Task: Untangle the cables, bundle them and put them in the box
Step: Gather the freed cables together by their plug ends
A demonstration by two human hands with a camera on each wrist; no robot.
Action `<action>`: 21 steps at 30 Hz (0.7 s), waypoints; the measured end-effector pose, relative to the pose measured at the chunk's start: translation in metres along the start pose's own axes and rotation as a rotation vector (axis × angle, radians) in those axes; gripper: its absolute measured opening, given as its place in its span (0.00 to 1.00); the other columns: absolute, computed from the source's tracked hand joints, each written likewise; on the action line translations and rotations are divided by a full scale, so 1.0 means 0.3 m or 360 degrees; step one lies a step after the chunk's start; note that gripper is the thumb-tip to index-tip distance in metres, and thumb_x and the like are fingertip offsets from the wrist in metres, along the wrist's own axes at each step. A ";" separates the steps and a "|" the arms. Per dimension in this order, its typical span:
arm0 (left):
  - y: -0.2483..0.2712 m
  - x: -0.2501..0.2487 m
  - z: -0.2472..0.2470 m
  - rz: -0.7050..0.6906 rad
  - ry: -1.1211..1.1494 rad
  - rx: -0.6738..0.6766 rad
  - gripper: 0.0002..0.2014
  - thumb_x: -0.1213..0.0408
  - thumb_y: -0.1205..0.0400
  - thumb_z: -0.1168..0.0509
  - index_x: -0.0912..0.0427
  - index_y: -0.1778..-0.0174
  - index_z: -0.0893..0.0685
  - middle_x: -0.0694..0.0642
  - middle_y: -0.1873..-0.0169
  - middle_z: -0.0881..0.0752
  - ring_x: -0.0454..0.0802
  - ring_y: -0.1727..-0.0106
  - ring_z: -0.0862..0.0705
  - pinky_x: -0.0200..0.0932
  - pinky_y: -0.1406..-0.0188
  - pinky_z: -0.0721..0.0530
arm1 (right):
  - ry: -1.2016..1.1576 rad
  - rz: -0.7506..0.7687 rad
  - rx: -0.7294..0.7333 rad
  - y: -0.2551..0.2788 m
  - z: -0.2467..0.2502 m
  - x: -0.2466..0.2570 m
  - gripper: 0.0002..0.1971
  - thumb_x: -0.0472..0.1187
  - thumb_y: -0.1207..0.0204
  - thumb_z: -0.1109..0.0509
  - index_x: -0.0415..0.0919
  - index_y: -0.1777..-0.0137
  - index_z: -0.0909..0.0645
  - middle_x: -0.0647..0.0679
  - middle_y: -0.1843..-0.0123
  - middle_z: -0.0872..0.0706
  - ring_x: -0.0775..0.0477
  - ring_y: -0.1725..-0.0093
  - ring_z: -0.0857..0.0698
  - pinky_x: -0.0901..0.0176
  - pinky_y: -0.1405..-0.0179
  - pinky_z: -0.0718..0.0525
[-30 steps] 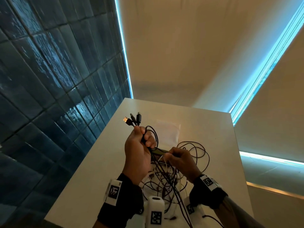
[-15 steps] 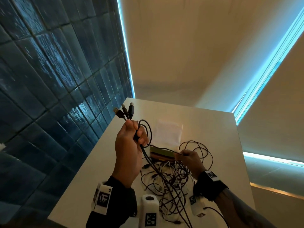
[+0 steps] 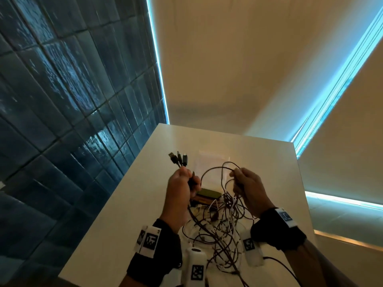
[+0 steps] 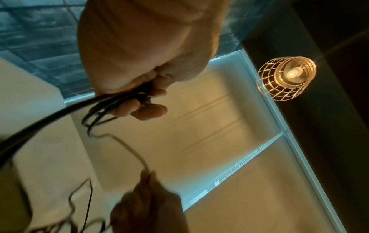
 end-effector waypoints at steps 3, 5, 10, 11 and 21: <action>-0.011 0.053 -0.028 0.0154 0.0031 -0.0045 0.14 0.63 0.10 0.52 0.60 0.59 0.28 0.59 0.68 0.15 0.51 0.71 0.25 0.45 0.71 0.33 | 0.0039 0.0206 0.0247 0.077 -0.120 0.087 0.08 0.35 0.16 0.38 0.30 0.53 0.21 0.47 0.70 0.26 0.48 0.71 0.30 0.59 0.73 0.30; -0.018 0.076 -0.034 0.0231 0.0151 -0.0068 0.14 0.61 0.10 0.51 0.61 0.59 0.27 0.60 0.68 0.16 0.53 0.70 0.27 0.47 0.70 0.31 | 0.0063 0.0289 0.0441 0.126 -0.178 0.122 0.08 0.33 0.17 0.37 0.25 0.52 0.23 0.43 0.67 0.19 0.48 0.68 0.24 0.60 0.69 0.25; -0.002 0.052 -0.032 0.0382 0.0723 -0.0023 0.17 0.59 0.10 0.52 0.59 0.62 0.28 0.60 0.68 0.14 0.54 0.67 0.19 0.47 0.66 0.24 | 0.0158 0.0305 0.0737 0.170 -0.205 0.108 0.07 0.35 0.21 0.32 0.29 0.57 0.20 0.40 0.68 0.20 0.45 0.69 0.26 0.59 0.69 0.25; 0.001 0.041 -0.033 0.0373 0.0812 -0.0006 0.17 0.59 0.10 0.52 0.58 0.63 0.28 0.59 0.70 0.15 0.53 0.68 0.21 0.46 0.66 0.24 | 0.0195 0.0288 0.0774 0.172 -0.203 0.093 0.07 0.33 0.20 0.32 0.28 0.57 0.19 0.46 0.69 0.20 0.47 0.70 0.26 0.60 0.69 0.25; 0.029 -0.085 -0.015 -0.0060 0.0860 0.0167 0.18 0.59 0.10 0.52 0.56 0.66 0.30 0.51 0.74 0.32 0.45 0.76 0.38 0.41 0.73 0.37 | 0.0324 0.0098 0.0455 0.129 -0.099 -0.078 0.15 0.36 0.19 0.33 0.37 0.68 0.18 0.53 0.74 0.17 0.61 0.73 0.23 0.70 0.70 0.27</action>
Point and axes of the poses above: each hand's wrist, its own y-axis away from the middle knuckle, its own z-axis out of the back of the hand, x = y × z, the point moved 4 cm from there along -y, towards the middle knuckle
